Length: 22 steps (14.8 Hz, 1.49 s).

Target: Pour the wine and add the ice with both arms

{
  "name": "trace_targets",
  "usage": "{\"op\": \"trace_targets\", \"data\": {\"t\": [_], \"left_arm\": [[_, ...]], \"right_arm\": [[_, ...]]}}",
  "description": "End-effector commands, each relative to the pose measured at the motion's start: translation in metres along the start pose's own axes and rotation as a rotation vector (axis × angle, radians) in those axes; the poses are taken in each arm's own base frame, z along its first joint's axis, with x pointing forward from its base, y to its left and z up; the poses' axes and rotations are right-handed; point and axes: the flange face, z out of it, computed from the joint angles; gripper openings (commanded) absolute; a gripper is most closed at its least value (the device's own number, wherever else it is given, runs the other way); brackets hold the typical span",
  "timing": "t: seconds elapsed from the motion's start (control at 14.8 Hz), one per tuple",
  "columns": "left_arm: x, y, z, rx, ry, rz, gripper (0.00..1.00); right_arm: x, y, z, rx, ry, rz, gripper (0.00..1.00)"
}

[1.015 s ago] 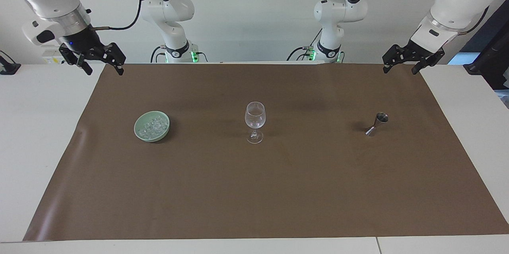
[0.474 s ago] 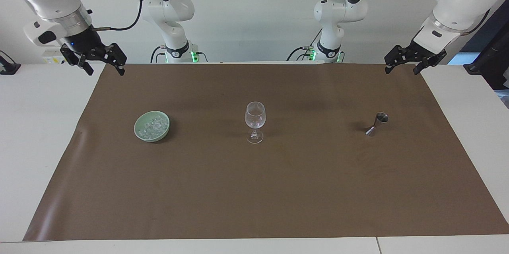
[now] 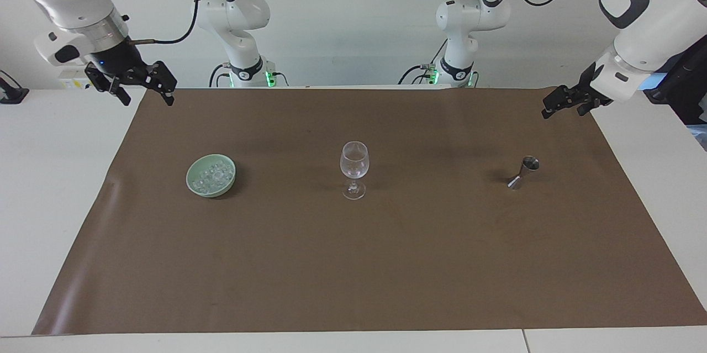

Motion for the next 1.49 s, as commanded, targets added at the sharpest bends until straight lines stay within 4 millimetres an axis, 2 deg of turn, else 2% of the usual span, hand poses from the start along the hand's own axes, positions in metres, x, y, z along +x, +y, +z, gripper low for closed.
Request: {"op": "trace_targets", "data": {"t": [0.0,0.34,0.47,0.61,0.74,0.81,0.95,1.02,1.22,1.35,1.42], "left_arm": [[0.03,-0.02,0.007,-0.068,-0.05,-0.179,1.0],[0.058,-0.048,0.039,-0.182,-0.132,-0.509,1.0],[0.068,-0.051,0.056,-0.199,-0.167,-0.612,1.0],[0.08,-0.081,0.072,-0.27,-0.206,-0.721,1.0],[0.093,-0.097,0.083,-0.295,-0.214,-0.85,1.0],[0.1,-0.098,0.09,-0.311,-0.233,-0.896,1.0],[0.111,-0.129,0.112,-0.418,-0.309,-1.061,1.0],[0.114,-0.134,0.119,-0.445,-0.33,-1.088,1.0],[0.116,-0.153,0.147,-0.513,-0.355,-1.262,1.0],[0.102,-0.159,0.164,-0.533,-0.373,-1.319,1.0],[0.093,-0.166,0.179,-0.541,-0.38,-1.353,1.0]], "right_arm": [[-0.003,0.0,0.0,0.006,-0.006,-0.01,1.0],[-0.004,-0.005,0.001,0.006,-0.009,-0.022,1.0],[-0.004,-0.005,0.002,0.006,-0.011,-0.021,1.0],[-0.004,0.0,0.002,0.006,-0.014,-0.013,1.0],[-0.005,0.0,0.003,0.007,-0.017,-0.013,1.0],[-0.005,0.0,0.003,0.007,-0.017,-0.013,1.0],[-0.005,0.0,0.003,0.007,-0.017,-0.013,1.0],[-0.005,0.0,0.003,0.007,-0.017,-0.013,1.0],[-0.005,0.0,0.003,0.007,-0.017,-0.013,1.0],[-0.005,0.0,0.003,0.007,-0.017,-0.013,1.0],[-0.005,0.0,0.003,0.007,-0.018,-0.013,1.0]]}}
